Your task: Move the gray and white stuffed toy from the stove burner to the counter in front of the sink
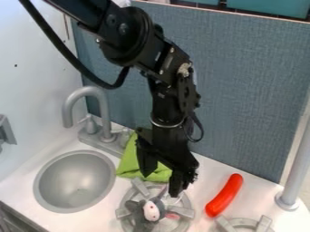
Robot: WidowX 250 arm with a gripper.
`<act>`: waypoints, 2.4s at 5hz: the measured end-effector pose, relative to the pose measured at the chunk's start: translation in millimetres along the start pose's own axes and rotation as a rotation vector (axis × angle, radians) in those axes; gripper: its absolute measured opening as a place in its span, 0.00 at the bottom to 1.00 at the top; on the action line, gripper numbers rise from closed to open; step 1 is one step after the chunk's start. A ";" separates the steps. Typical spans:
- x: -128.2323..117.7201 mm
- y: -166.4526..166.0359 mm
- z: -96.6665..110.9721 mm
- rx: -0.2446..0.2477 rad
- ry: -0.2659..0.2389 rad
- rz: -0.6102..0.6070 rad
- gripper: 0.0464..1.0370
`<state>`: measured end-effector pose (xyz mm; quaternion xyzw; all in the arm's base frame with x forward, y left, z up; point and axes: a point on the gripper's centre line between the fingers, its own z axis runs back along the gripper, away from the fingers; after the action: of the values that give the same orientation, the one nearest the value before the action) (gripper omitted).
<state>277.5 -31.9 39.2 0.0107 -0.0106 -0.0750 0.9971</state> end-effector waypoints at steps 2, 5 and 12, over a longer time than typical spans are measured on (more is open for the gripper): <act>-0.1 4.4 -28.6 0.027 0.021 -0.109 0.96; 2.2 34.6 -83.2 0.079 0.111 -0.129 0.96; -12.0 60.4 -49.6 0.033 0.089 0.072 0.62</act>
<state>275.8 30.6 -9.3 0.0303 0.0323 -0.0384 0.9983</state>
